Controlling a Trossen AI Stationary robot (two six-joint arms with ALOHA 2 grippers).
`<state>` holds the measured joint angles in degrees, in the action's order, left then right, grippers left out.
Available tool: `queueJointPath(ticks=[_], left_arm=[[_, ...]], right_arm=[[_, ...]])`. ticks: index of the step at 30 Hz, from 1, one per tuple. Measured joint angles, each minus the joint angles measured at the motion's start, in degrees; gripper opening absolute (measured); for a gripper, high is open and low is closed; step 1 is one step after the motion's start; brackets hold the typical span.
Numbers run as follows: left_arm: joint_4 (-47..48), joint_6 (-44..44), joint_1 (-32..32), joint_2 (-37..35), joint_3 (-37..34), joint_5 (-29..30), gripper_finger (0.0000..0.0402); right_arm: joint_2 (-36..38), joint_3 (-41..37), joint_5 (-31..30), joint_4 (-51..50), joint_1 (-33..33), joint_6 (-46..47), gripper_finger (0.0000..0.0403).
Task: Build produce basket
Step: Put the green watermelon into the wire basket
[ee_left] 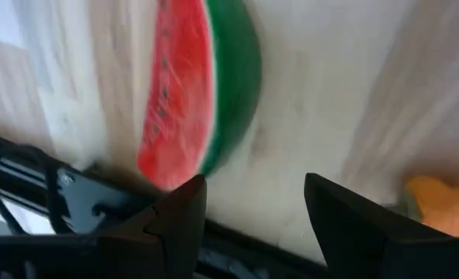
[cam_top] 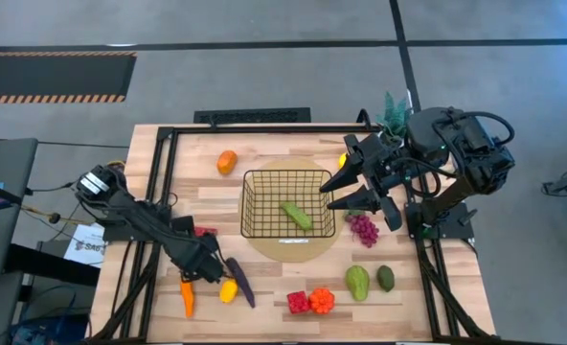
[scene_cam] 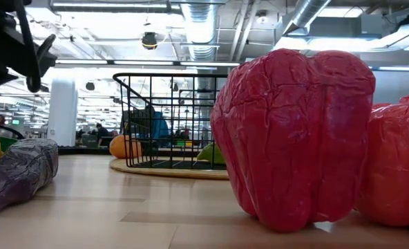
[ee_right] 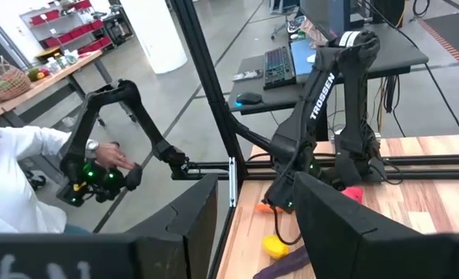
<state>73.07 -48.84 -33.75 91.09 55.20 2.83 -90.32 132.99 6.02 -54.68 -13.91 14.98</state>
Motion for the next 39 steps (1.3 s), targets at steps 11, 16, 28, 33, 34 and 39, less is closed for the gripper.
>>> queueJointPath(ticks=[11,16,28,33,34,39], left_arm=[[-6.22,9.53,2.28,0.0,-0.11,1.49,0.0206],[-8.1,10.61,2.28,0.0,-3.81,-1.41,0.0206],[-15.64,13.11,3.91,-0.02,-9.75,-2.58,0.0206],[-17.4,14.61,6.01,-0.29,-11.53,-3.87,0.0181],[-17.53,14.9,6.54,-0.29,-11.61,-4.38,0.0169],[-17.3,15.43,8.7,-0.15,-11.76,-6.17,0.0072]], right_arm=[[0.0,0.0,0.11,-0.07,0.0,0.59,0.0189],[0.0,0.0,0.11,-0.15,0.0,0.59,0.0187],[0.0,0.0,0.04,2.44,-2.5,1.46,0.0185],[0.0,-0.01,-0.01,2.86,-2.63,1.46,0.018],[0.0,-0.01,-0.04,2.81,-2.58,1.46,0.0179],[0.0,-0.02,-0.12,2.72,-2.56,1.48,0.0173]])
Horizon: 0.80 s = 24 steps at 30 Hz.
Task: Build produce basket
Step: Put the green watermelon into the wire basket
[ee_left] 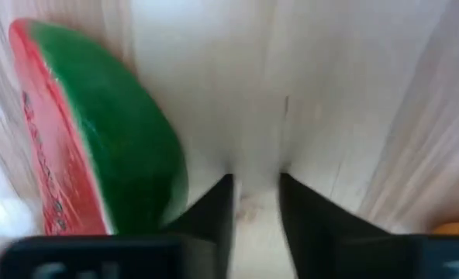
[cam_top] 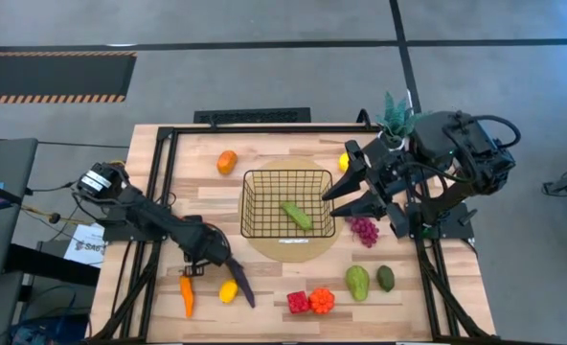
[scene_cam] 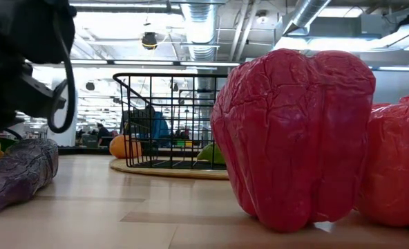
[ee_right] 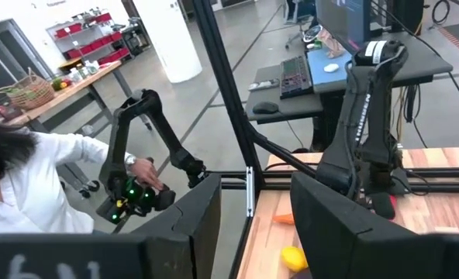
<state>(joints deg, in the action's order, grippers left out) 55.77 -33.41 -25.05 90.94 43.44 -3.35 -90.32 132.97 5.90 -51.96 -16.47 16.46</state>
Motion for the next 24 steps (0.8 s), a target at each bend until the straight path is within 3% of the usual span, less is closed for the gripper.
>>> queueJointPath(ticks=[2,4,15,24], left_arm=[[0.22,0.0,0.82,0.06,-0.07,-0.75,0.0024],[0.44,-0.28,1.57,0.09,-0.12,-0.86,0.001],[1.07,-0.26,4.23,-0.96,0.28,-3.02,0.0],[4.36,0.26,4.86,-12.36,2.92,-2.39,0.0]], right_arm=[[0.0,0.0,0.01,-0.05,0.0,0.0,0.0171],[0.0,0.0,-0.01,-0.03,0.0,0.0,0.017],[0.0,0.01,-0.14,0.48,0.0,0.18,0.0168],[0.0,0.0,-0.14,1.04,0.0,0.1,0.0166]])
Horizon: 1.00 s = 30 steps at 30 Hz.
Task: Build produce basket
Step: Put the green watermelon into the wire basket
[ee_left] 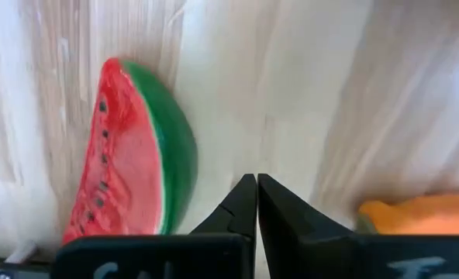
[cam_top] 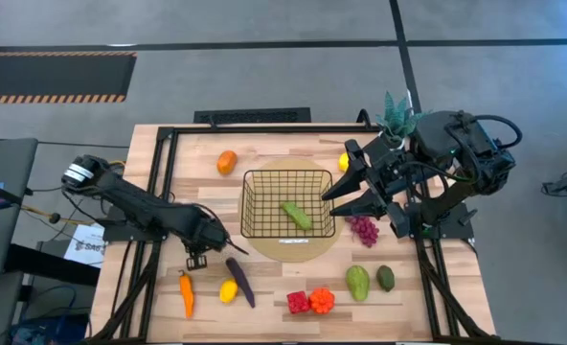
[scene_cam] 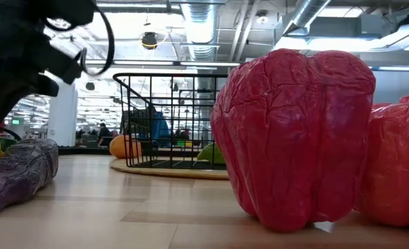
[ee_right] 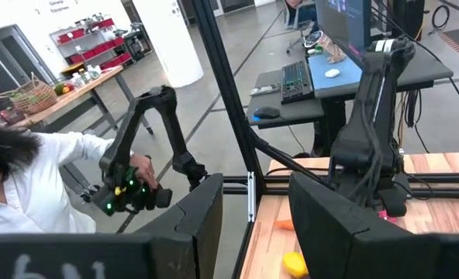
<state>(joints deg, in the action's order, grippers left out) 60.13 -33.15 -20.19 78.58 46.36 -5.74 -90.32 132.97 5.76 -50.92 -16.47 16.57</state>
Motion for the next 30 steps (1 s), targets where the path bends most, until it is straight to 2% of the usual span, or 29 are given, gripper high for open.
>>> queueJointPath(ticks=[6,11,18,21,25,30], left_arm=[[-0.58,-0.29,2.15,-8.29,-3.3,-0.88,0.0004],[-0.73,-0.37,3.11,-11.94,-6.06,-2.33,0.0039],[-0.71,3.75,3.11,-12.23,-7.31,-2.13,0.013],[-0.46,7.83,3.11,-12.23,-7.31,0.21,0.0164],[0.58,13.15,3.11,-12.23,-7.31,1.76,0.0185],[3.27,15.62,3.11,-12.23,-7.29,4.41,0.0187]], right_arm=[[0.0,0.0,-0.02,0.02,0.0,-0.56,0.0168],[0.0,0.0,-0.02,0.24,0.0,-0.54,0.0165],[0.0,0.01,-0.02,0.41,0.0,-0.54,0.0159],[0.0,0.0,-0.02,0.37,0.0,-0.51,0.0159],[0.0,0.02,0.0,0.04,0.0,-0.14,0.0159],[0.46,0.0,0.02,-0.02,0.0,-0.12,0.016]])
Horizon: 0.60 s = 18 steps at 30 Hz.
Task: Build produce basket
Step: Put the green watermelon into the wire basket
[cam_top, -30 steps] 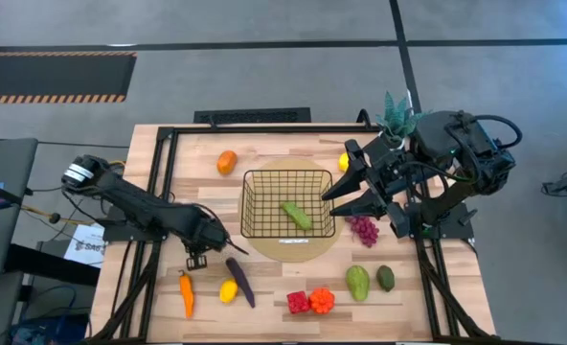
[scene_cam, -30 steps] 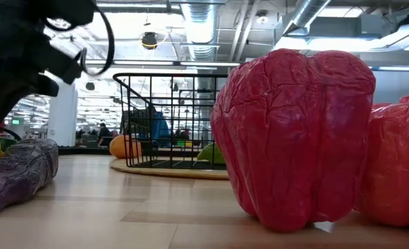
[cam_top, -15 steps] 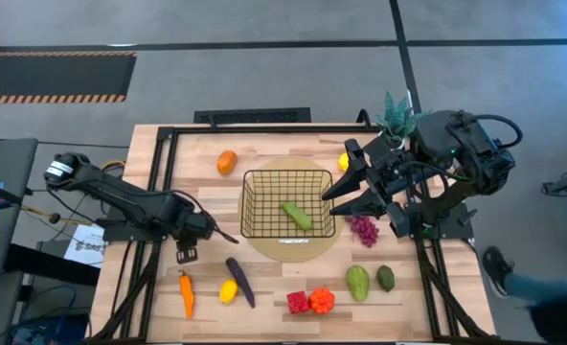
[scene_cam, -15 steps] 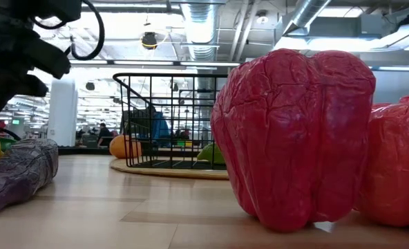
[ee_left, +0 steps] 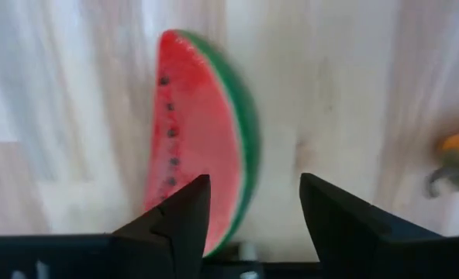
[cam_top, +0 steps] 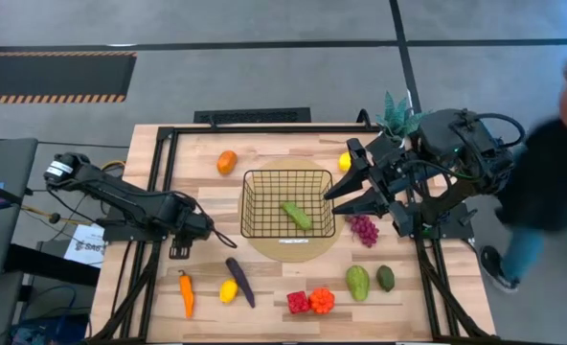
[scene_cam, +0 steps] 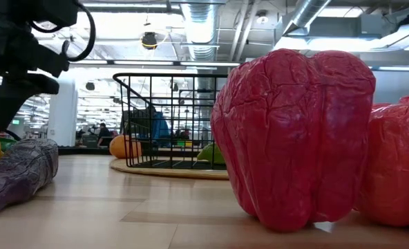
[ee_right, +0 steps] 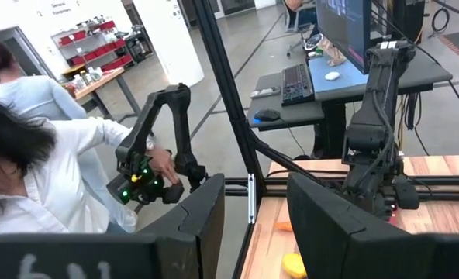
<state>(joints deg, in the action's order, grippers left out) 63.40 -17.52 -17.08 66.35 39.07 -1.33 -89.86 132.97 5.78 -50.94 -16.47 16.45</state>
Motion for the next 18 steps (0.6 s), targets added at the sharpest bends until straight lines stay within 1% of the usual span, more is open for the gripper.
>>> queueJointPath(ticks=[3,6,9,11,18], left_arm=[[0.23,1.85,0.46,0.0,0.0,1.1,0.0188],[-0.54,2.28,1.48,0.0,-0.4,-0.43,0.0187],[-0.94,1.84,2.55,-0.02,-3.07,-2.58,0.0187],[-1.3,1.89,3.02,0.04,-3.51,-4.21,0.0187],[-3.81,0.07,5.03,0.11,-2.71,-1.39,0.0187]], right_arm=[[-0.07,0.0,0.02,-0.02,0.0,0.0,0.0159],[-0.13,0.0,0.01,-0.02,0.0,0.02,0.0158],[-0.13,0.0,-0.02,0.01,0.0,0.04,0.0158],[-0.13,0.0,-0.04,0.07,0.0,0.04,0.0158],[-0.58,0.0,-0.04,0.17,0.0,0.12,0.0156]])
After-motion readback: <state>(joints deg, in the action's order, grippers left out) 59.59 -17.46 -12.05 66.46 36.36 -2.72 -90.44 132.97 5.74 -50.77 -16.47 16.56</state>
